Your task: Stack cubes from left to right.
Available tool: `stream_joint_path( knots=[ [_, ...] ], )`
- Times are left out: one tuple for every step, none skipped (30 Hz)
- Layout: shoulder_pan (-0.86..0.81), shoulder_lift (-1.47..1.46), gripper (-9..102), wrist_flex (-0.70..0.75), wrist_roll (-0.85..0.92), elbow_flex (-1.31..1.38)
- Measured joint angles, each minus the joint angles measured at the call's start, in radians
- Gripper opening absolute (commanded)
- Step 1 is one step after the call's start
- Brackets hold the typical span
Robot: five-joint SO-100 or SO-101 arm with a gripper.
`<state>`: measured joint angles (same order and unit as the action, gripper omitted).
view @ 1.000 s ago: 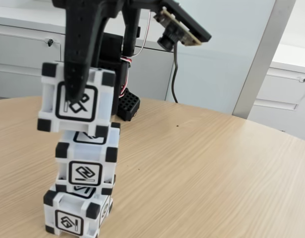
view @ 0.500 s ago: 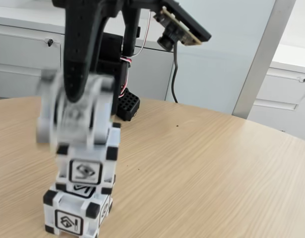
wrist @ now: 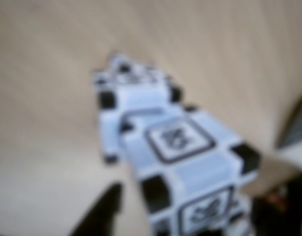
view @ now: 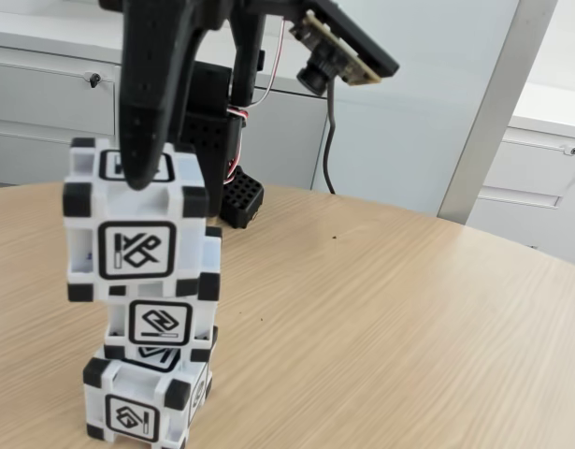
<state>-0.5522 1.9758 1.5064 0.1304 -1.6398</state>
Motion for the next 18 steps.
stream_joint_path(
  knots=[
    [0.0,0.0,28,0.0,0.0,0.0],
    [0.0,0.0,28,0.0,-0.003,0.0],
    [0.0,0.0,28,0.0,-0.008,0.0],
    [0.0,0.0,28,0.002,-0.011,0.0],
    [0.0,0.0,28,0.002,-0.015,0.0],
    [0.0,0.0,28,0.002,-0.018,0.0],
    [0.0,0.005,28,0.002,-0.018,0.0],
    [0.0,0.015,28,0.002,-0.02,0.0],
    [0.0,0.029,28,0.002,-0.025,0.0],
    [0.0,0.048,28,0.002,-0.028,0.0],
    [0.0,0.069,28,0.002,-0.031,0.0],
    [0.0,0.094,28,0.002,-0.037,0.0],
    [0.0,0.121,28,0.002,-0.041,0.0],
    [0.002,0.15,27,0.002,-0.046,0.0],
    [0.005,0.183,25,0.002,-0.051,0.0],
    [0.006,0.216,22,0.002,-0.055,0.0],
    [0.006,0.247,18,0.002,-0.06,0.0],
    [0.006,0.281,11,0.002,-0.063,0.0]
  ],
)
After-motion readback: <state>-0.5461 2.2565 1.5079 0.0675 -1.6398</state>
